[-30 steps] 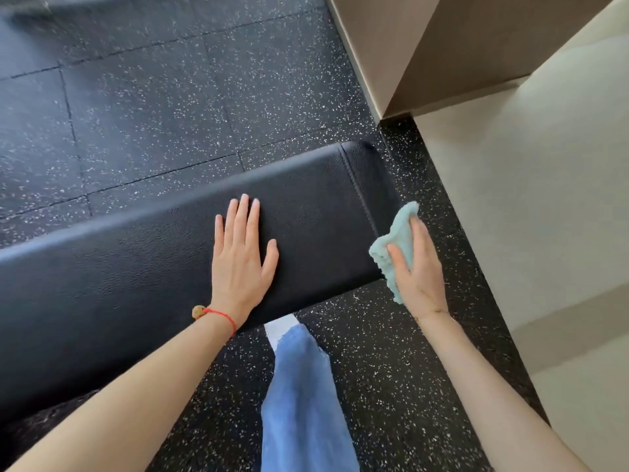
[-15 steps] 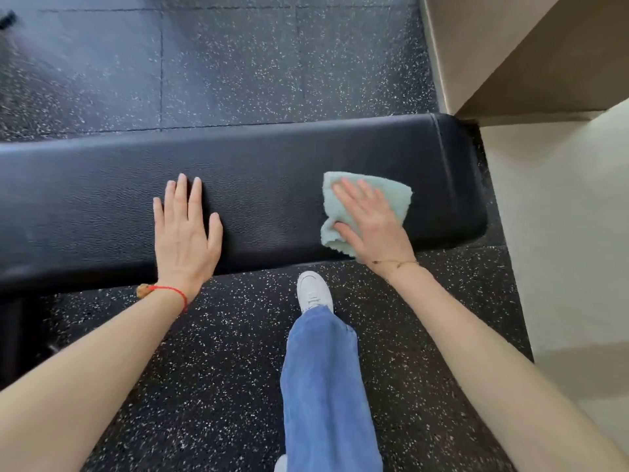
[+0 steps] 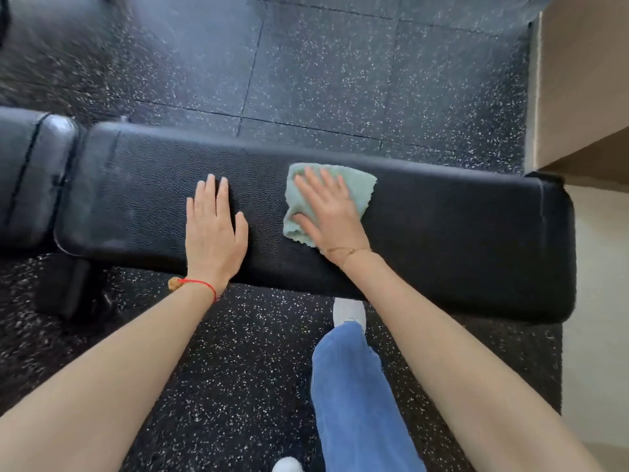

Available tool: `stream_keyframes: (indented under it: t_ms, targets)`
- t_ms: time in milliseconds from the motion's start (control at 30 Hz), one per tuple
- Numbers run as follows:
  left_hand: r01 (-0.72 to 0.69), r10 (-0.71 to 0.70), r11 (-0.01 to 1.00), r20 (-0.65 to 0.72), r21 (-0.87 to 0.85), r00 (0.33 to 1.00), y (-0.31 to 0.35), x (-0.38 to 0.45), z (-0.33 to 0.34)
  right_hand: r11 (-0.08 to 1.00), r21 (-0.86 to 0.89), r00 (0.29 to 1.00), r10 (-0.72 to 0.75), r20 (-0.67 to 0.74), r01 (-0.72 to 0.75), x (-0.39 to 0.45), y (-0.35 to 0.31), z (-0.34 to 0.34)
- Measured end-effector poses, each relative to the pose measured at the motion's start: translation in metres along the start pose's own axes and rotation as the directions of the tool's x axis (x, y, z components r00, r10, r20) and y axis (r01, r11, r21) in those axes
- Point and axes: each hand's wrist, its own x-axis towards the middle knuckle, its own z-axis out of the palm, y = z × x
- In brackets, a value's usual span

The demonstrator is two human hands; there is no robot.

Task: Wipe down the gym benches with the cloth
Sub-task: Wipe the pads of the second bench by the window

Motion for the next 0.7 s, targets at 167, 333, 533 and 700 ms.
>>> stream_keyframes:
  t_ms: [167,333,533,700]
  targets:
    - [-0.006,0.006,1.000,0.113,-0.001,0.994,0.009,-0.017,-0.028,0.954,0.155,0.956,-0.274,0.103,0.257,-0.041,0.000,-0.011]
    - [-0.005,0.011,0.999,0.187,-0.033,0.982,0.042,-0.030,-0.086,0.961,0.275,0.982,-0.019,0.189,-0.035,-0.083,0.029,-0.082]
    - [-0.057,0.075,0.984,0.102,-0.169,0.992,0.092,-0.027,-0.210,0.901,0.348,0.957,0.190,0.221,-0.260,-0.079,0.018,-0.229]
    - [-0.100,0.101,0.968,-0.006,-0.231,0.995,0.135,-0.033,-0.323,0.899,0.384,0.978,0.191,0.084,-0.208,-0.076,-0.013,-0.352]
